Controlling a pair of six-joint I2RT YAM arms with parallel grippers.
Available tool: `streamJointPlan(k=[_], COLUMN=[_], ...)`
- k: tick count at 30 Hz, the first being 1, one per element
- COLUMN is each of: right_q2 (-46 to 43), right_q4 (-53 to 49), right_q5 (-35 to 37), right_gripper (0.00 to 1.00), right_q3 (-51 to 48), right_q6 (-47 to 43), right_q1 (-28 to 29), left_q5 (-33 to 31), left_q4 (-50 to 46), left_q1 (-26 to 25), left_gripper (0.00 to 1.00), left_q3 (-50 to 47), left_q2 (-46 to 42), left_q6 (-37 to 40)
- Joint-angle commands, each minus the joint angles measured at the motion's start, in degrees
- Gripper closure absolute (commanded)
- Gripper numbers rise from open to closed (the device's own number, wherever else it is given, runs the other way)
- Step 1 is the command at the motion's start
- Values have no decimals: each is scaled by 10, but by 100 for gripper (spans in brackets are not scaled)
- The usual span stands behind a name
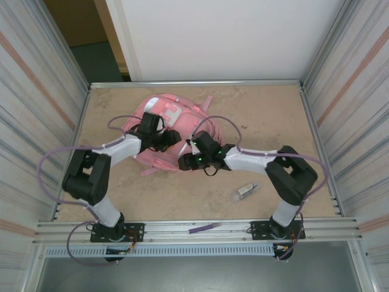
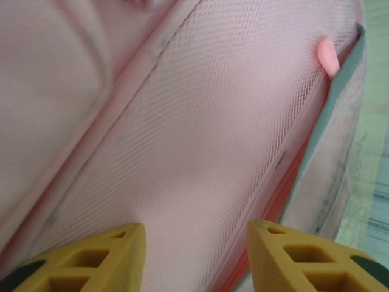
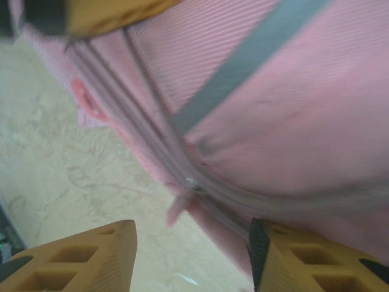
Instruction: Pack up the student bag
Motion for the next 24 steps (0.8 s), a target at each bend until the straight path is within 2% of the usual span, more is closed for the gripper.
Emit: streamJointPlan(k=[1, 6, 10, 13, 16, 21, 24], right_q2=[-53, -34, 24, 49, 62, 71, 78], right_q4=[-43, -154, -160, -152, -161, -165, -170], right_q5=[52, 73, -16, -23, -6, 9, -1], right_gripper=[44, 43, 46, 49, 52, 72, 80], right_q3=[-11, 41, 76, 100, 124, 138, 146], right_q6=[24, 160, 257, 275, 275, 285, 287], right_q1=[-25, -61, -87, -76, -69, -70, -71], left_q5=[-44, -37, -74, -106, -127, -132, -113], left_q4=[-60, -104, -102, -105, -91, -69, -43], left_q1=[-8, -50, -119, -147, -149, -150, -155], left_gripper=[52, 53, 53, 53, 53, 54, 55], left_q3=[-28, -70, -103, -107, -106, -82, -73], left_q2=[-77, -153, -192, -178, -152, -86, -58], left_q6=[62, 106, 123, 131, 135, 144, 150])
